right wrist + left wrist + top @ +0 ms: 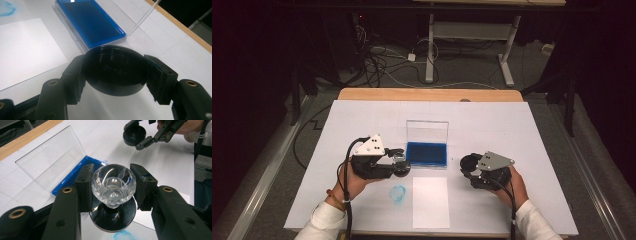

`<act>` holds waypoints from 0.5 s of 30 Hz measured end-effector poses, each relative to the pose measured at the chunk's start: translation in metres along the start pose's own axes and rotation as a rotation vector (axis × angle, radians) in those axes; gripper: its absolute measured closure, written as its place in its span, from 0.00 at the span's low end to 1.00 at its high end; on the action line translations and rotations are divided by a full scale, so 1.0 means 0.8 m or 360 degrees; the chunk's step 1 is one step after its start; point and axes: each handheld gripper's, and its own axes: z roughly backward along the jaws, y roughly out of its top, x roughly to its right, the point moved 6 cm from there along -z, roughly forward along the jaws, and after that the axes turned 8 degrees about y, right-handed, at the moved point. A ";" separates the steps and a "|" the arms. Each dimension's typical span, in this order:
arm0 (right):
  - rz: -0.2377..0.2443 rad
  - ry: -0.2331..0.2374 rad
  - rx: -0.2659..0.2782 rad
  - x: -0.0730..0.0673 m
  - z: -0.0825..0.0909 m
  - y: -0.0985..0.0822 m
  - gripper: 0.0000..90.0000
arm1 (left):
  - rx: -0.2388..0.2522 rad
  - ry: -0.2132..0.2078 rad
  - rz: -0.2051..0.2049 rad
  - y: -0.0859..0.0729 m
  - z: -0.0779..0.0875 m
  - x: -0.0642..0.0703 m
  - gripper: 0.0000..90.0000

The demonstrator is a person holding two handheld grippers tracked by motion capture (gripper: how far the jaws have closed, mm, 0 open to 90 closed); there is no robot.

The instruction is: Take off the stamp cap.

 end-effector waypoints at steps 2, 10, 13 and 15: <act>-0.0004 -0.0002 0.0001 0.003 -0.001 -0.001 0.43 | -0.0003 0.0004 0.0002 -0.001 0.000 -0.001 0.61; -0.0034 -0.0003 -0.0001 0.006 -0.005 -0.003 0.43 | 0.0002 0.0013 0.0023 -0.004 -0.001 -0.006 0.61; -0.0040 -0.0010 -0.0007 0.007 -0.006 -0.004 0.43 | 0.0006 0.0020 0.0032 -0.005 0.000 -0.008 0.61; -0.0045 -0.0011 -0.0007 0.008 -0.007 -0.004 0.43 | 0.0012 0.0033 0.0034 -0.005 0.000 -0.009 0.61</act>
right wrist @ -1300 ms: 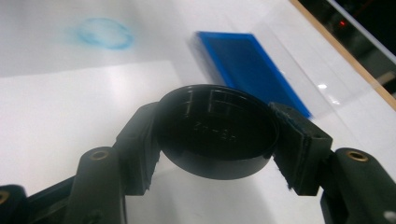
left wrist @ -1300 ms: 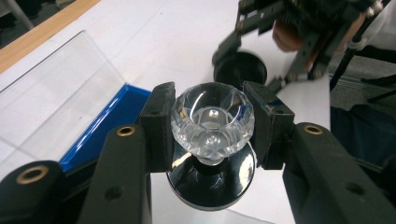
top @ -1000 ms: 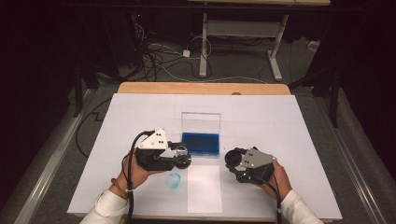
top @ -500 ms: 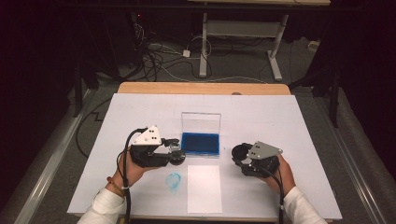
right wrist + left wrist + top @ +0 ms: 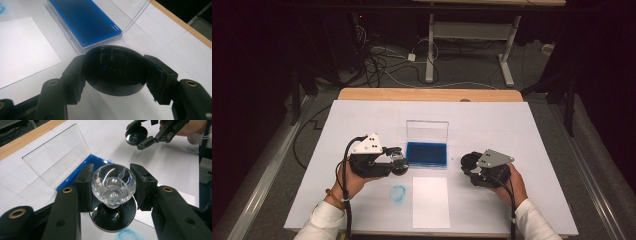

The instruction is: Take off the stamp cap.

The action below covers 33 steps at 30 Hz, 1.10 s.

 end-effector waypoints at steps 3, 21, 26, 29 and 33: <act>0.0004 -0.0001 0.0005 0.000 0.000 0.000 0.43 | 0.0017 0.0010 0.0009 0.001 0.000 -0.002 0.61; -0.0014 -0.0032 0.0077 0.002 0.034 0.000 0.43 | 0.0022 -0.0015 0.0080 0.026 -0.041 -0.021 0.61; -0.0030 -0.0030 0.0124 0.001 0.048 0.000 0.43 | 0.0018 -0.0020 0.0076 0.038 -0.050 -0.024 0.61; -0.0035 -0.0037 0.0144 0.000 0.057 0.000 0.43 | 0.0010 -0.0015 0.0067 0.046 -0.055 -0.025 0.61; -0.0045 -0.0039 0.0167 -0.005 0.070 -0.004 0.43 | 0.0011 -0.0017 0.0052 0.057 -0.059 -0.025 0.61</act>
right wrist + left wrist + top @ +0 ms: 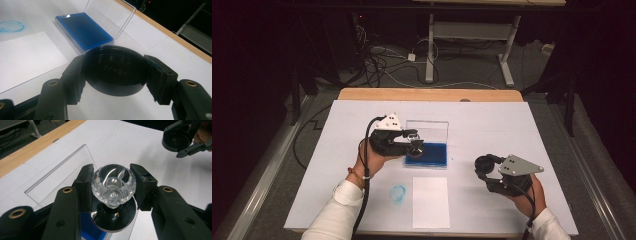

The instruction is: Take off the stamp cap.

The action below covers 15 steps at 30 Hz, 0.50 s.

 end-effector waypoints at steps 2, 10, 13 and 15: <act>0.0002 -0.0001 0.0000 -0.001 0.002 -0.001 0.43 | -0.0005 0.0011 -0.0013 0.003 -0.001 -0.001 0.61; -0.0015 0.0003 0.0019 -0.006 0.016 -0.005 0.43 | -0.0026 0.0008 0.0004 0.010 -0.009 -0.008 0.61; -0.0013 0.0004 0.0022 -0.009 0.020 -0.007 0.43 | -0.0022 -0.0001 0.0006 0.015 -0.012 -0.010 0.61; -0.0018 0.0005 0.0026 -0.008 0.023 -0.008 0.43 | -0.0023 -0.0006 -0.0001 0.017 -0.015 -0.010 0.61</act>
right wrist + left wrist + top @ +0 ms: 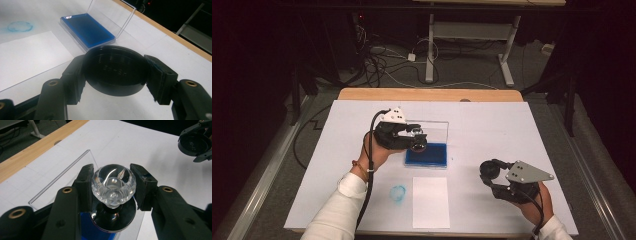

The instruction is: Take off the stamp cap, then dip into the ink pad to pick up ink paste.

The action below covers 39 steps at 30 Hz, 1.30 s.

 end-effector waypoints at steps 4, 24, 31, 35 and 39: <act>-0.0004 0.0001 0.0002 0.001 0.002 -0.002 0.43 | -0.0014 -0.0009 -0.0010 0.003 -0.008 0.000 0.61; 0.0031 0.0067 -0.0042 -0.008 -0.010 -0.004 0.43 | -0.0113 -0.0043 0.0001 -0.004 -0.050 0.006 0.61; 0.0060 0.0098 -0.0065 -0.013 -0.015 -0.006 0.43 | -0.0157 -0.0029 0.0007 -0.014 -0.063 0.004 0.61; 0.0071 0.0092 -0.0073 -0.013 -0.013 -0.008 0.43 | -0.0154 -0.0026 0.0016 -0.023 -0.070 0.003 0.61; 0.0096 0.0107 -0.0064 -0.018 -0.011 -0.005 0.43 | -0.0136 -0.0027 0.0043 -0.030 -0.077 0.003 0.61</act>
